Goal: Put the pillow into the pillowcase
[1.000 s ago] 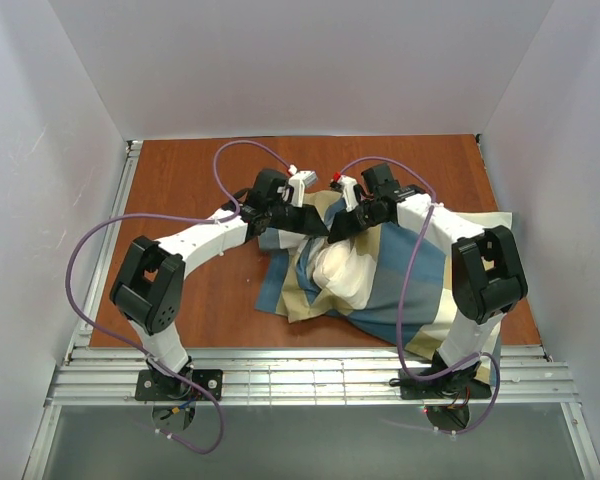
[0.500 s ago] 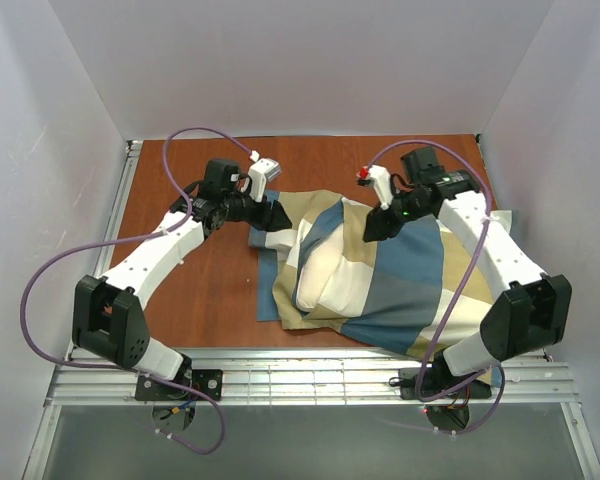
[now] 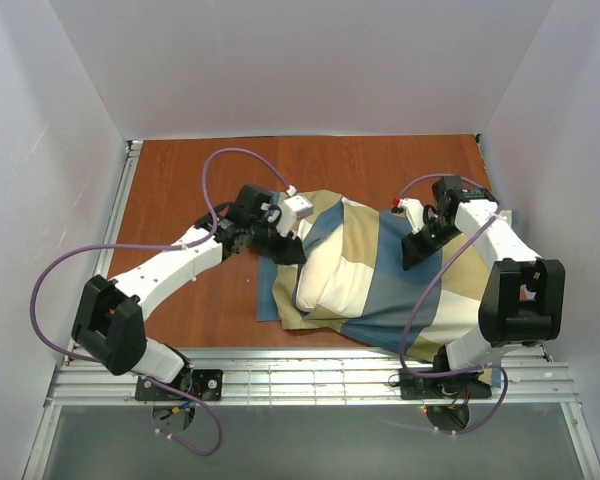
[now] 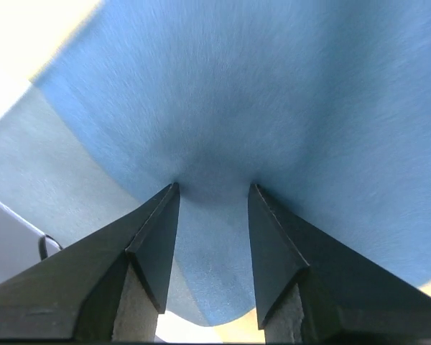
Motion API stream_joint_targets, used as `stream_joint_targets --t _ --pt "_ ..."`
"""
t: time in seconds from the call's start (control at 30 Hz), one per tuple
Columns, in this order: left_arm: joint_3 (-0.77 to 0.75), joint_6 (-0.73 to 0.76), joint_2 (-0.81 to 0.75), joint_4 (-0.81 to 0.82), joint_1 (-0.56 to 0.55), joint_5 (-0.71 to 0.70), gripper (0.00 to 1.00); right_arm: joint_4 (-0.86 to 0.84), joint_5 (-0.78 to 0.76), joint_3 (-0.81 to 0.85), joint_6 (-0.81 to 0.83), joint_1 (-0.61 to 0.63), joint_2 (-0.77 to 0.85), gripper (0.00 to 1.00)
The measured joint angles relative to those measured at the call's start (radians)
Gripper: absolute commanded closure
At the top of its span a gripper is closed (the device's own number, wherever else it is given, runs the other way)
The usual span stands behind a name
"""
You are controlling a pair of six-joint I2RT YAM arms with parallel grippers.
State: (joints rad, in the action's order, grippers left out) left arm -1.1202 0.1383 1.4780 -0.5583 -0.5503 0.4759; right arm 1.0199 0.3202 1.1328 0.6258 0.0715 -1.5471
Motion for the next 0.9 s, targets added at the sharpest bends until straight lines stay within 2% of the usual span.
stream_joint_targets --t 0.1,0.17,0.4,0.53,0.57,0.63,0.67,0.9 --pt "0.001 0.016 -0.034 0.02 -0.121 -0.047 0.44 0.007 0.043 0.063 -0.024 0.015 0.001 0.62" --pt "0.003 0.017 -0.025 0.031 -0.162 -0.089 0.43 0.004 0.081 0.108 -0.041 0.043 0.01 0.61" --pt "-0.006 -0.012 0.154 0.082 -0.181 -0.245 0.49 -0.011 0.241 0.107 -0.096 0.196 0.082 0.63" --pt "-0.002 -0.028 0.197 0.119 -0.179 -0.312 0.63 -0.107 0.332 -0.019 -0.156 0.272 0.102 0.68" --pt "-0.001 -0.032 0.197 0.126 -0.179 -0.323 0.76 -0.147 0.345 -0.059 -0.179 0.283 0.105 0.73" --pt "0.0 -0.042 0.197 0.138 -0.175 -0.338 0.89 -0.213 0.352 -0.13 -0.23 0.301 0.099 0.75" --pt "0.002 -0.044 0.197 0.142 -0.171 -0.339 1.0 -0.25 0.352 -0.156 -0.258 0.308 0.091 0.76" --pt "0.002 -0.029 0.145 0.065 -0.144 -0.293 1.0 -0.421 0.275 -0.165 -0.451 0.343 -0.046 0.67"
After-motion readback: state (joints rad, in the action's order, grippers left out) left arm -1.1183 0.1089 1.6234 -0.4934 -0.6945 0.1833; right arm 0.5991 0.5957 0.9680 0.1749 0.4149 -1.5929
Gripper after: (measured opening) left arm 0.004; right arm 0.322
